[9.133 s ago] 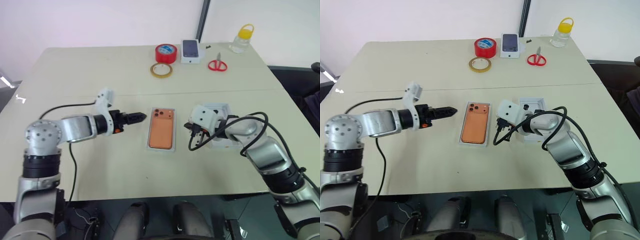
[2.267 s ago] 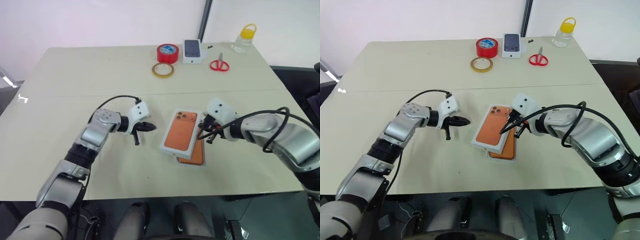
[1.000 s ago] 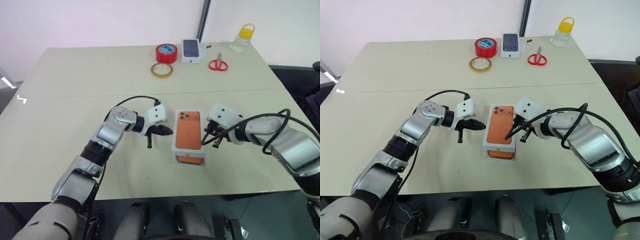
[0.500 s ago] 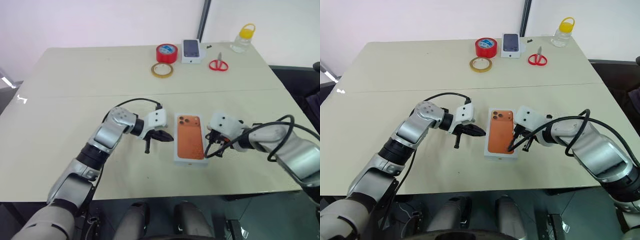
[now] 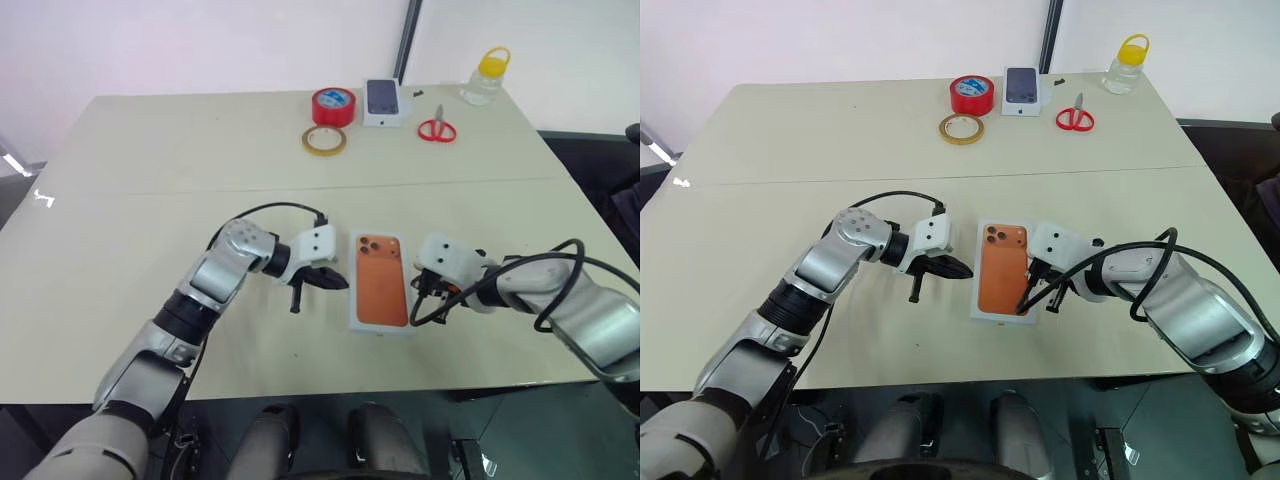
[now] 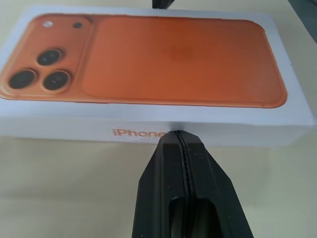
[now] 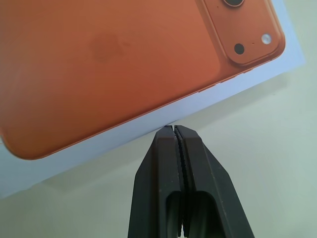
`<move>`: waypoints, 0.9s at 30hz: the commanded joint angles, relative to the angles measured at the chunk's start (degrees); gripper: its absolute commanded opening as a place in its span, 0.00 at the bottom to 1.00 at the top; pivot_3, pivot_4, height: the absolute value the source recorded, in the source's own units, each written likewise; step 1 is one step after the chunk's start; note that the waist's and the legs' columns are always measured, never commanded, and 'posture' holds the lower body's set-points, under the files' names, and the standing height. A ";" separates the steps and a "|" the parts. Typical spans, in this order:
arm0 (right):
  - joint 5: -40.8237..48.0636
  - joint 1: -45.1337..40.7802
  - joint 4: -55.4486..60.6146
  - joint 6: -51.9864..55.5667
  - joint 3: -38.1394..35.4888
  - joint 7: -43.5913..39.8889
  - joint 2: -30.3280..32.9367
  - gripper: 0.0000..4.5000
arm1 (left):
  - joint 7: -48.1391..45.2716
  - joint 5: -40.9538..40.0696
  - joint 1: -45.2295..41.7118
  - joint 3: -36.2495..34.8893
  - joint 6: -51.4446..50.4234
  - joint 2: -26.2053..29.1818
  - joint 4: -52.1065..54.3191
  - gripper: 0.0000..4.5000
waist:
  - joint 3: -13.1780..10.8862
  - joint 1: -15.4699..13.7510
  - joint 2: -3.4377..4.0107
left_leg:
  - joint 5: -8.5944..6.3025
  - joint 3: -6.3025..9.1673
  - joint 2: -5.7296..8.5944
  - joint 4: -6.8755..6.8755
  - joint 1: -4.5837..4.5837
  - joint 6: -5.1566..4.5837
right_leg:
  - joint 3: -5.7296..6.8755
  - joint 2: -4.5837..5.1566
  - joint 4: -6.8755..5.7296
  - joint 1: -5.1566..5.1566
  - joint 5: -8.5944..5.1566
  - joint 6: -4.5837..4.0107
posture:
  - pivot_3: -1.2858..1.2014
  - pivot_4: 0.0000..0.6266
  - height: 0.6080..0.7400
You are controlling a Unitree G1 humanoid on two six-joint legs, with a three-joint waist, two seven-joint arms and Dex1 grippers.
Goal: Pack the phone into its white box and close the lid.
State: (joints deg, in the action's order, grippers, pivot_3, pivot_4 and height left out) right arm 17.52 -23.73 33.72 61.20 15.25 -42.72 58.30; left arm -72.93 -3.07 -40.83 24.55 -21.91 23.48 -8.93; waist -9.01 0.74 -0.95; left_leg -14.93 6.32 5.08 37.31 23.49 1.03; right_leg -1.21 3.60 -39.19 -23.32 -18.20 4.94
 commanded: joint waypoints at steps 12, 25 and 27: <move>5.54 7.08 4.48 -8.25 -15.03 -8.57 3.83 0.01 | 6.78 -7.34 -6.61 -9.81 -5.33 -4.15 -3.29 0.00 | -0.02 -0.26 -0.03 | -0.01 0.00 0.00 0.03 0.00 -0.02 | 0.04 0.00 0.03 0.06 0.00 0.01 | 0.52 0.24 1.00; 2.22 14.02 6.41 -5.64 -2.98 -0.96 -1.62 0.01 | 13.03 6.49 -8.67 2.82 3.89 -10.49 -18.84 0.00 | 0.17 -0.15 -0.20 | 0.01 0.01 0.02 0.10 -0.11 0.01 | 0.04 0.01 0.02 0.21 0.00 0.03 | 0.52 0.24 1.00; 2.45 13.44 6.46 -5.87 -4.71 -0.17 -2.21 0.01 | 14.28 4.84 -8.75 0.14 3.83 -11.33 -18.85 0.00 | 0.23 -0.22 -0.28 | -0.02 0.06 0.00 0.07 -0.30 -0.02 | 0.08 0.00 0.08 0.44 0.00 0.03 | 0.52 0.24 1.00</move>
State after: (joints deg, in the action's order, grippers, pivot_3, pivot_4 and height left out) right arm 21.24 -10.56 41.28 54.57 10.91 -44.29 56.26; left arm -59.84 1.11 -50.24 24.68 -17.86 12.74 -26.53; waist -8.79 0.52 -1.23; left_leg -14.96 6.40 5.09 37.37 23.04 0.99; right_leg -1.11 3.60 -39.07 -22.70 -18.20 4.97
